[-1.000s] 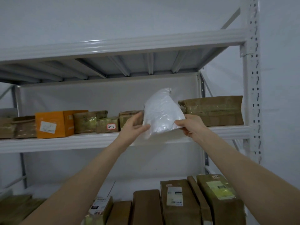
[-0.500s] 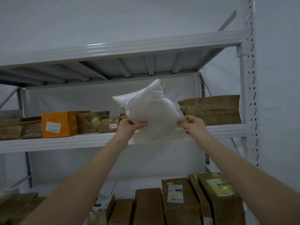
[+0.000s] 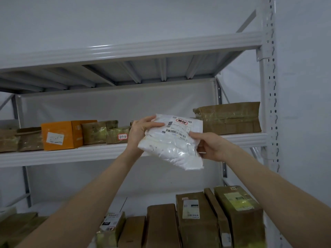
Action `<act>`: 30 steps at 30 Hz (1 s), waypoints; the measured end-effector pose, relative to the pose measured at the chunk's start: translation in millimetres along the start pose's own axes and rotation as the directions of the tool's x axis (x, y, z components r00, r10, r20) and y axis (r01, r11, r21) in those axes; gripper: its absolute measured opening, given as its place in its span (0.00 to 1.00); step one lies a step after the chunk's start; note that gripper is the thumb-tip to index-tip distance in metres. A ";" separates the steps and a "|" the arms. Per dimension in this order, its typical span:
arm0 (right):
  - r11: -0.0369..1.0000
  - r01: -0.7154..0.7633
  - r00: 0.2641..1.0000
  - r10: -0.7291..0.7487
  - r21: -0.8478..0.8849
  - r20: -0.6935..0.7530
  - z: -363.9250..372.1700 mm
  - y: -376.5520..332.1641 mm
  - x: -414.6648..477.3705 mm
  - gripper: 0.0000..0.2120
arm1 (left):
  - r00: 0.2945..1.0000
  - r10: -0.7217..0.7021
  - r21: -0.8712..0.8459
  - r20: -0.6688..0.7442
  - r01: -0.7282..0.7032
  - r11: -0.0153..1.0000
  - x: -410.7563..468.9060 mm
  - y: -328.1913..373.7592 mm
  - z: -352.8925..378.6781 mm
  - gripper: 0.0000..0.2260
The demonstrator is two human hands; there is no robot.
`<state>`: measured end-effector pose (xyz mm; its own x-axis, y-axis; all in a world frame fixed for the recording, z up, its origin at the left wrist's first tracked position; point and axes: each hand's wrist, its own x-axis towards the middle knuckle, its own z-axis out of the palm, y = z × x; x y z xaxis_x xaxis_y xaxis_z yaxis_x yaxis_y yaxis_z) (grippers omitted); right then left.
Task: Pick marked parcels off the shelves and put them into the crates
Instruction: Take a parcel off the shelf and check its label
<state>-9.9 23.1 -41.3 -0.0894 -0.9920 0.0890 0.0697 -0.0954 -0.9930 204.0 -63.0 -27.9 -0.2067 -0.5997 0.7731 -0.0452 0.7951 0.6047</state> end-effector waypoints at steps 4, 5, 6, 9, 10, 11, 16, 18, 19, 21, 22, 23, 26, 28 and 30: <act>0.993 0.100 0.985 -0.090 0.059 -0.147 4.2 7.4 0.2 0.08 | 1.000 0.007 0.079 0.008 -0.008 0.997 -5.2 -0.3 -2.1 0.17; 0.991 0.122 0.979 -0.111 0.057 -0.172 4.7 8.8 0.4 0.08 | 1.000 -0.020 0.103 0.000 0.020 0.995 -6.9 -3.5 -4.4 0.15; 0.989 0.139 0.974 -0.128 0.045 -0.189 5.7 10.1 0.2 0.09 | 0.996 -0.091 0.072 0.000 0.090 0.993 -10.4 -5.1 -6.4 0.13; 0.985 0.169 0.963 -0.171 -0.027 -0.209 7.8 14.7 -1.2 0.09 | 0.931 -0.358 0.010 0.071 0.359 0.933 -17.5 -9.0 -8.2 0.20; 0.983 0.177 0.960 -0.181 -0.039 -0.211 8.7 16.1 -2.2 0.10 | 0.908 -0.403 0.018 0.114 0.404 0.915 -19.0 -9.8 -8.2 0.20; 0.982 0.186 0.958 -0.191 -0.039 -0.214 9.2 18.0 -2.2 0.10 | 0.886 -0.436 0.047 0.158 0.434 0.900 -21.2 -8.6 -7.9 0.19; 0.969 0.236 0.944 -0.210 0.076 -0.253 10.5 26.2 -1.9 0.09 | 0.767 -0.593 0.144 0.247 0.576 0.805 -29.5 -14.1 -11.9 0.22; 0.954 0.251 0.938 -0.199 0.162 -0.284 6.6 28.5 1.2 0.08 | 0.745 -0.617 0.082 0.254 0.619 0.781 -31.4 -16.4 -17.1 0.22; 0.943 0.254 0.936 -0.184 0.215 -0.300 4.6 28.7 2.9 0.08 | 0.735 -0.620 0.027 0.273 0.639 0.769 -33.0 -17.0 -19.2 0.22; 0.913 0.245 0.938 -0.138 0.326 -0.318 4.2 28.2 4.4 0.10 | 0.725 -0.613 -0.044 0.315 0.656 0.754 -37.6 -15.2 -18.7 0.20; 0.901 0.230 0.942 -0.111 0.368 -0.317 5.4 28.6 5.0 0.10 | 0.722 -0.607 -0.054 0.333 0.657 0.752 -40.4 -14.0 -15.5 0.18; 0.897 0.208 0.947 -0.085 0.390 -0.311 7.0 29.5 5.3 0.10 | 0.723 -0.602 -0.061 0.339 0.656 0.753 -42.9 -13.2 -10.8 0.17; 0.959 0.096 0.969 -0.029 0.266 -0.244 15.5 33.1 -8.1 0.04 | 0.768 -0.595 -0.120 0.238 0.631 0.766 -45.1 -9.6 2.9 0.13; 0.993 0.031 0.957 -0.061 -0.110 -0.283 16.1 36.9 -20.3 0.10 | 0.800 -0.586 -0.170 0.129 0.600 0.782 -42.3 -7.7 1.3 0.08; 0.845 -0.017 0.891 -0.230 -0.534 -0.392 11.6 40.1 -27.1 0.16 | 0.833 -0.549 -0.173 0.070 0.552 0.816 -38.9 -5.5 -6.9 0.04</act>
<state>6.9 45.2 -82.5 -0.4853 -0.8291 0.2776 -0.4706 -0.0199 -0.8821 219.0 -44.6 -60.0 -0.2153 -0.9298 0.2984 0.0178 0.3018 0.9532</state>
